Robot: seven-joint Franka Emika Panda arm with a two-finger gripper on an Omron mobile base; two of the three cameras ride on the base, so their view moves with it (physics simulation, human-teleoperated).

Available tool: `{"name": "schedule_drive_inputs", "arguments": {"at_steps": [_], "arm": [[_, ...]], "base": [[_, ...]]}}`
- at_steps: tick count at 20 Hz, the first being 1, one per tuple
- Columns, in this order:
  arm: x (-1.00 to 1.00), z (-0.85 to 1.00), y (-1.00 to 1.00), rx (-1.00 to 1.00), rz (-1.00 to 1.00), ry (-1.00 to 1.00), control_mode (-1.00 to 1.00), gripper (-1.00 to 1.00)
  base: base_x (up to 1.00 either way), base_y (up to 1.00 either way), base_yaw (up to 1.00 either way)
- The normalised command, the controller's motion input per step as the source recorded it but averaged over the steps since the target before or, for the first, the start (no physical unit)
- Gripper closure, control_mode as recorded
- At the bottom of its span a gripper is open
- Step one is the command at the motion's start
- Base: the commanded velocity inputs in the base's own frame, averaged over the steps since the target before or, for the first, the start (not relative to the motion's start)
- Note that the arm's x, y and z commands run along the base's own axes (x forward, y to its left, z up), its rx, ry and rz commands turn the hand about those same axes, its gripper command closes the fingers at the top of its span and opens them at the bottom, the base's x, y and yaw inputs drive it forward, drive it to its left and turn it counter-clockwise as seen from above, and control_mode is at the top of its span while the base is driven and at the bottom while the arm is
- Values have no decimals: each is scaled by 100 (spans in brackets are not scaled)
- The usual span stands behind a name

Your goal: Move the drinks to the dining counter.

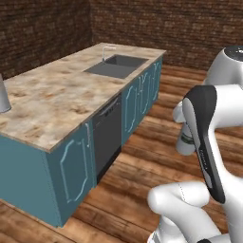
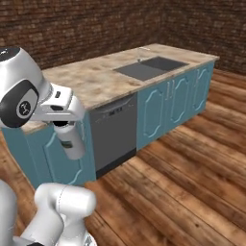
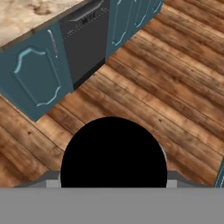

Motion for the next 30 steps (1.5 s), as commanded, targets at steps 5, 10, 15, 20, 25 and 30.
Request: {"name": "schedule_drive_inputs", "arguments": {"at_steps": [5, 10, 15, 20, 25, 30], "arm": [[0, 0, 0, 0, 0, 0, 100, 100], [0, 0, 0, 0, 0, 0, 100, 100], [0, 0, 0, 0, 0, 0, 100, 100], [0, 0, 0, 0, 0, 0, 100, 100], [0, 0, 0, 0, 0, 0, 100, 100], [0, 0, 0, 0, 0, 0, 100, 100]], "base": [[68, 19, 10], [58, 18, 12], [36, 12, 27], [23, 9, 39], [21, 10, 40], [18, -4, 49]]}}
